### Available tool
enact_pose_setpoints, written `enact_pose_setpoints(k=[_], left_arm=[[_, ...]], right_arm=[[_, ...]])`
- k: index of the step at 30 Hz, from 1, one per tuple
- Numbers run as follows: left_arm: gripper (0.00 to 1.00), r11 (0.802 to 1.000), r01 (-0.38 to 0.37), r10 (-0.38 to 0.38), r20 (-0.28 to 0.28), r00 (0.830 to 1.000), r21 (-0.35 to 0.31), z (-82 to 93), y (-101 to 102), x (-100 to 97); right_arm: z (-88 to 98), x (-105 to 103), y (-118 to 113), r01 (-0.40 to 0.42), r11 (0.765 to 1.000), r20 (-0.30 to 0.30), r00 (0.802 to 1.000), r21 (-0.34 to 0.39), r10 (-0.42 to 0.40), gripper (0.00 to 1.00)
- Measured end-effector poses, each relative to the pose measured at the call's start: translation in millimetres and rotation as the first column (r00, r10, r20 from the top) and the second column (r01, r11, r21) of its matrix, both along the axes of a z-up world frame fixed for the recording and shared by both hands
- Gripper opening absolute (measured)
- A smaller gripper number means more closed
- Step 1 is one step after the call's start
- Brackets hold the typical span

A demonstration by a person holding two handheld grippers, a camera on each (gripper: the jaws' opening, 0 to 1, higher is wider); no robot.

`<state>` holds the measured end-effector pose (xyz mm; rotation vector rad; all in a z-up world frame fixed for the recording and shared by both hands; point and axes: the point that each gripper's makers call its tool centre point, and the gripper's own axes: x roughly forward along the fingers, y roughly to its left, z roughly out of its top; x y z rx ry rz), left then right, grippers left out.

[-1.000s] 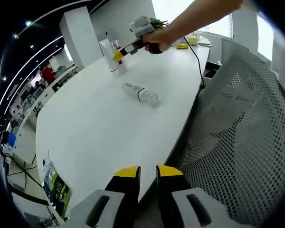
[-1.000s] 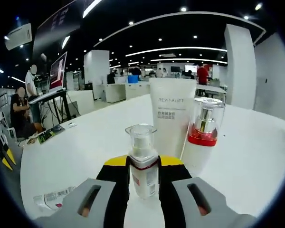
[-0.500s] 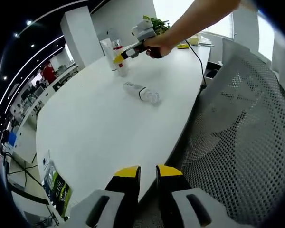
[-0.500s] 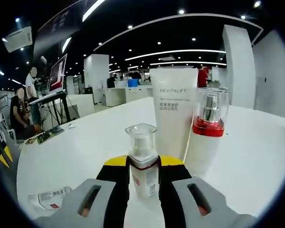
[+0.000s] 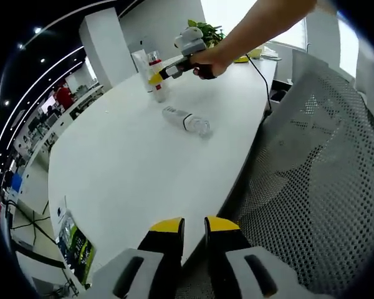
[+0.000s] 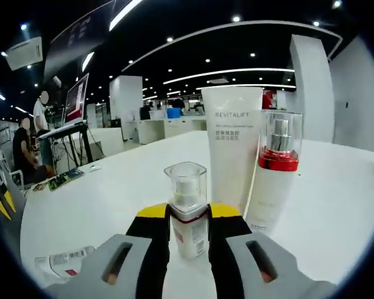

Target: Arrange the skincare products in the storage area until every visible bottle or jar stands upright without overlapping.

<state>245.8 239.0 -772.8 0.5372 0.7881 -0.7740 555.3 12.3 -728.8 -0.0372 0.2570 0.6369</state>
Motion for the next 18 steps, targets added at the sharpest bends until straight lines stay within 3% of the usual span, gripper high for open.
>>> enact_pose_setpoints(k=[9, 18], left_arm=[[0.14, 1.000, 0.007, -0.007, -0.009, 1.000, 0.008, -1.5, 0.2, -1.4], [0.14, 1.000, 0.018, -0.018, -0.010, 1.000, 0.018, -2.2, 0.4, -2.3]], right_arm=[[0.5, -3.8, -2.5, 0.003, 1.000, -0.008, 1.000, 0.007, -0.003, 0.20], [1.6, -6.7, 0.4, -0.015, 0.999, -0.004, 1.000, -0.034, 0.015, 0.21]])
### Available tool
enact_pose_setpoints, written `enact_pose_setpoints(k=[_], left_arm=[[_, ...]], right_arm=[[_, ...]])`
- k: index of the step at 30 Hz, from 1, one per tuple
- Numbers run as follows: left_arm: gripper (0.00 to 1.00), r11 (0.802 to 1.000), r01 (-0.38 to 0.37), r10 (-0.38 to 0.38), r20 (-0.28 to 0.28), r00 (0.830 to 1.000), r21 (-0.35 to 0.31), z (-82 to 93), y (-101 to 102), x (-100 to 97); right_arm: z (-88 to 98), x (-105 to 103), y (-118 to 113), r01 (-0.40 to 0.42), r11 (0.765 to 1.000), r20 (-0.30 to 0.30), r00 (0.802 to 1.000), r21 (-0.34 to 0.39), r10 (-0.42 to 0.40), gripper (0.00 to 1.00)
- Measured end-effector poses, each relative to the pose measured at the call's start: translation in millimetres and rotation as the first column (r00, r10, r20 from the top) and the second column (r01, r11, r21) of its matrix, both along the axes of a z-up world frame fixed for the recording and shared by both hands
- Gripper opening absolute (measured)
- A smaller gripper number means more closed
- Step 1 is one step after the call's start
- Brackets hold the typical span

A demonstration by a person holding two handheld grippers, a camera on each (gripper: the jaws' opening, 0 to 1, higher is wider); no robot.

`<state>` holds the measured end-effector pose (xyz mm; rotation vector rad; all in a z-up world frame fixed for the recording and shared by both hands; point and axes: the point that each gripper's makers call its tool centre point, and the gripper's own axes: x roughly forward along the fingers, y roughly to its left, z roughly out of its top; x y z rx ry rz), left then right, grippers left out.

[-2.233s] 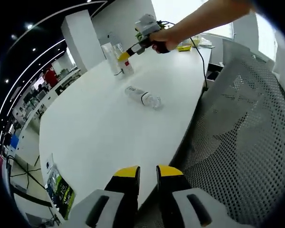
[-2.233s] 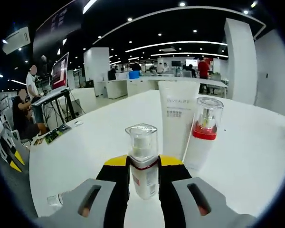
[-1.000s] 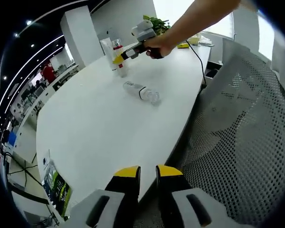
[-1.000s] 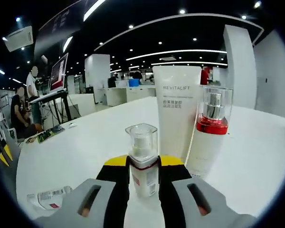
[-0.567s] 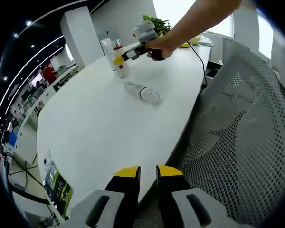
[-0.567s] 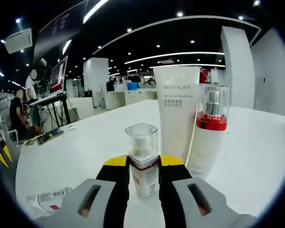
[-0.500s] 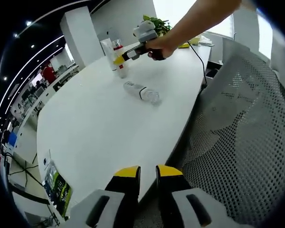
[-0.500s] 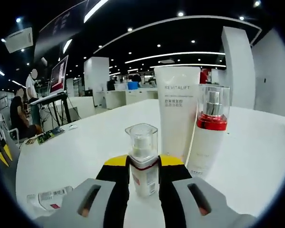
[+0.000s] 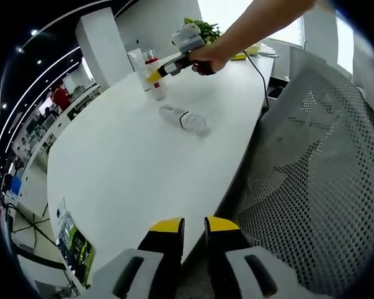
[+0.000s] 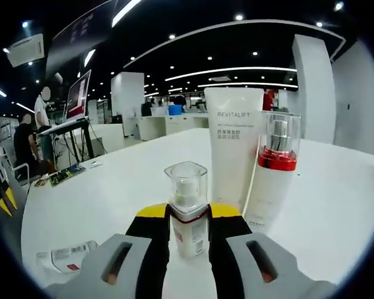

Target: Arrange the skincare products in the storage area until every visible bottle or jar stands upright without overlapping.

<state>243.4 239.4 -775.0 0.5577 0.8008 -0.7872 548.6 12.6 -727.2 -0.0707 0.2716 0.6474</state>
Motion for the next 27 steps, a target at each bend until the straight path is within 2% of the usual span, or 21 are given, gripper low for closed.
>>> enact_pose_setpoints(k=[10, 15, 19, 22, 25, 27], left_arm=[[0.14, 1.000, 0.011, -0.011, -0.009, 1.000, -0.006, 0.9, -2.1, -1.4], [0.14, 1.000, 0.012, -0.012, -0.014, 1.000, -0.009, 1.5, -2.3, -2.0], [0.14, 1.000, 0.029, -0.029, -0.021, 0.999, -0.012, 1.0, -5.1, -4.7], [0.14, 1.000, 0.027, -0.027, -0.024, 0.999, -0.007, -0.2, -4.0, -4.5], [0.14, 1.000, 0.023, -0.023, -0.029, 0.999, 0.001, -1.6, -2.2, -4.5], [0.14, 1.000, 0.022, -0.022, -0.023, 0.999, 0.000, -1.1, -2.2, -3.7]], right_arm=[[2.0, -2.8, 4.4, -0.044, 0.997, 0.000, 0.999, -0.064, 0.044, 0.21], [5.6, -7.3, 4.3, -0.034, 0.996, -0.018, 0.999, -0.078, 0.033, 0.21], [4.4, -9.0, 5.3, -0.001, 0.999, -0.058, 0.998, -0.049, -0.001, 0.21], [-19.0, -7.7, -3.6, -0.002, 0.994, -0.138, 0.990, -0.110, -0.013, 0.21], [-25.2, -5.9, -7.0, 0.030, 0.996, -0.159, 0.986, -0.078, -0.042, 0.22], [-26.6, -4.5, -9.3, 0.064, 0.996, -0.168, 0.983, -0.065, -0.074, 0.27]])
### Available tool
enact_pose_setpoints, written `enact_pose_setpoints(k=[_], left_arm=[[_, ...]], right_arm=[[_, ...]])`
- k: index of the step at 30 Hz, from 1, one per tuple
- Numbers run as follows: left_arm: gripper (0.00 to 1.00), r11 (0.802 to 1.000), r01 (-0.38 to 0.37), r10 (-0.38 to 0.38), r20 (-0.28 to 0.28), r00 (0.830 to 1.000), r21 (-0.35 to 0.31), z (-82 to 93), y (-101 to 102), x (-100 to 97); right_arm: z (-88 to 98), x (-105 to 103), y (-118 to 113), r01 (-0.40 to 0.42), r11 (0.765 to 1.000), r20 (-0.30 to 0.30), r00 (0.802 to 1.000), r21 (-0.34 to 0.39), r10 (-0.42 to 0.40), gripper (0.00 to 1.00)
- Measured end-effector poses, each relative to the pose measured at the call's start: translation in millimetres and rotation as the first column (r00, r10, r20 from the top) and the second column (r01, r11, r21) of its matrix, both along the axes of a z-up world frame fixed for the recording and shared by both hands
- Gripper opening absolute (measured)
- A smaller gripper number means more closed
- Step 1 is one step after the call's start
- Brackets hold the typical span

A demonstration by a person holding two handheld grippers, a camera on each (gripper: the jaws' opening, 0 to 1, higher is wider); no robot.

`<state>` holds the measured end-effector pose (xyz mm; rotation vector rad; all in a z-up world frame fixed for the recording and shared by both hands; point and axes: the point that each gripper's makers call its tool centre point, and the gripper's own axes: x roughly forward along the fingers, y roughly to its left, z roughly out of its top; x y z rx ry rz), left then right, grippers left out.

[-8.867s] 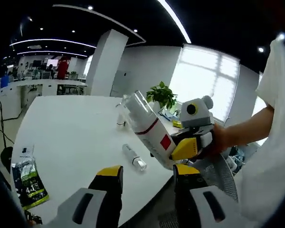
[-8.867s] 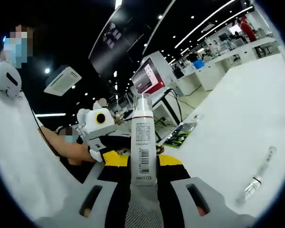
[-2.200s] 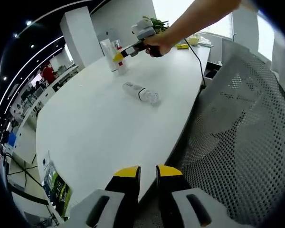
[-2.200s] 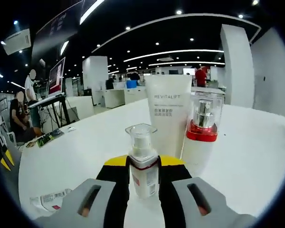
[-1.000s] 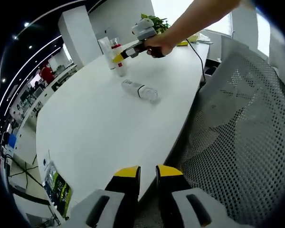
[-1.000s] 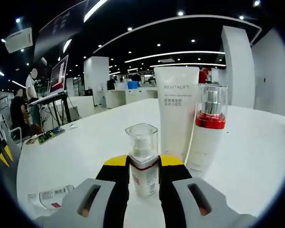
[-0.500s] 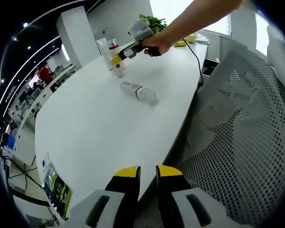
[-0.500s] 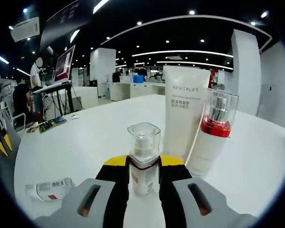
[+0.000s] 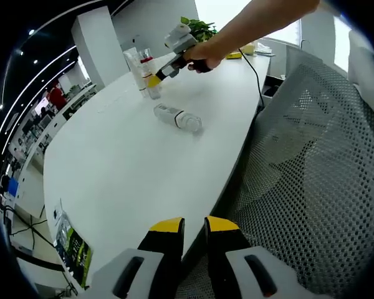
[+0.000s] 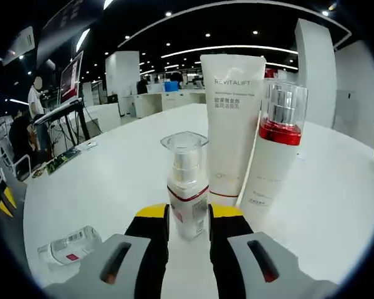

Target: Arrange the skincare products in the storage area until every visible bottle or jar stands upright without overlapping.

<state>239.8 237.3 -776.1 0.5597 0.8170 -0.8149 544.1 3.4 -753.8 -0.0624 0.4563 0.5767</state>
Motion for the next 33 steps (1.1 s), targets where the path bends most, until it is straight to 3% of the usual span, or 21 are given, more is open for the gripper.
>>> enact_pose_setpoints(k=[4, 9, 11, 14, 16, 33], left_arm=[[0.14, 1.000, 0.003, -0.003, -0.001, 1.000, 0.003, -0.7, -0.1, -0.6], [0.14, 1.000, 0.000, 0.000, 0.004, 1.000, 0.007, -0.4, 1.0, 0.2], [0.14, 1.000, -0.001, 0.000, 0.008, 1.000, 0.008, -0.1, 1.2, 0.7], [0.14, 1.000, -0.002, 0.002, 0.009, 1.000, 0.008, -0.1, 1.6, 1.2], [0.14, 1.000, -0.002, 0.002, 0.008, 1.000, 0.009, -0.5, 1.8, 1.2], [0.14, 1.000, -0.007, 0.008, -0.010, 1.000, 0.019, -3.5, 3.7, 0.0]], right_arm=[[-3.4, 5.0, -2.1, 0.146, 0.987, -0.052, 0.988, 0.061, -0.143, 0.32], [-11.7, 10.4, -0.9, 0.214, 0.977, -0.084, 0.974, 0.018, -0.212, 0.35], [-13.0, 12.4, -0.6, 0.213, 0.977, -0.077, 0.974, -0.022, -0.214, 0.34], [-13.8, 14.8, -0.4, 0.221, 0.975, -0.090, 0.971, -0.018, -0.221, 0.27], [-10.9, 11.8, 1.6, 0.189, 0.981, -0.072, 0.979, -0.044, -0.192, 0.23], [-19.2, 16.1, -19.2, 0.097, 0.992, -0.109, 0.989, -0.075, -0.105, 0.25]])
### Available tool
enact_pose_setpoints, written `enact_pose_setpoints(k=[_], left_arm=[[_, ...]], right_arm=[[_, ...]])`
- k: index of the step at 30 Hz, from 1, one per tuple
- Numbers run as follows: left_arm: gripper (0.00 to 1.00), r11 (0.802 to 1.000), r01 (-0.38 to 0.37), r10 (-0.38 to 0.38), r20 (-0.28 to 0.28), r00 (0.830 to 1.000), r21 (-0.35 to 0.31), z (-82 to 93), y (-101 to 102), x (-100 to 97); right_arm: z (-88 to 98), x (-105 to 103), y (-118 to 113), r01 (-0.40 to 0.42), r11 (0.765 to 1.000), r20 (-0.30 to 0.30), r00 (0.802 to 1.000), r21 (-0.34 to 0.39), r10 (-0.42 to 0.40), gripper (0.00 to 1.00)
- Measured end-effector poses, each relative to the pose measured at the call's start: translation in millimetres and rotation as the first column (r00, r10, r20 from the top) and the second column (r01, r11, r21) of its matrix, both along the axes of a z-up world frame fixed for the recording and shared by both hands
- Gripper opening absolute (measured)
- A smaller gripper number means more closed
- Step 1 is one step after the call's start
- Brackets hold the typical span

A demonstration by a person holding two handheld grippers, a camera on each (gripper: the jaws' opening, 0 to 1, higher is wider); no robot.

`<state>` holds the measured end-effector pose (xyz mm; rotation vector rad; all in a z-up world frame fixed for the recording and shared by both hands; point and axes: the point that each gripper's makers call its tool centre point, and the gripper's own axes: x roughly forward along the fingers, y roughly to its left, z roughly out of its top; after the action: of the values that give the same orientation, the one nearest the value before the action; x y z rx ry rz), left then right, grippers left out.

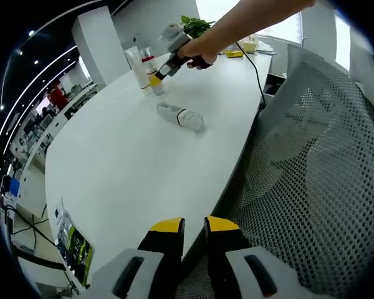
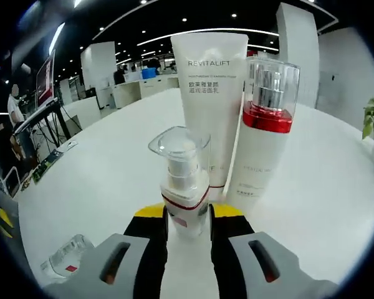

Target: Arrange the skincare products in the storage area until every visible bottle or jar stands upright without overlapping.

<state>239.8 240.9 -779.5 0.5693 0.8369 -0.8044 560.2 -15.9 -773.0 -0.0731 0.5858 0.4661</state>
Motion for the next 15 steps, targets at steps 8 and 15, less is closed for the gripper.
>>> enact_pose_setpoints(k=[8, 15], left_arm=[[0.14, 1.000, 0.000, 0.000, -0.005, 1.000, 0.000, -1.0, -0.3, -0.2], [0.14, 1.000, 0.001, -0.001, -0.007, 1.000, 0.003, -1.7, 0.1, -0.3]], right_arm=[[-1.7, -11.0, -2.8, 0.032, 0.999, -0.017, 0.999, 0.034, -0.031, 0.20], [-1.1, -7.8, -2.8, 0.055, 0.998, -0.018, 0.998, 0.040, -0.054, 0.19]])
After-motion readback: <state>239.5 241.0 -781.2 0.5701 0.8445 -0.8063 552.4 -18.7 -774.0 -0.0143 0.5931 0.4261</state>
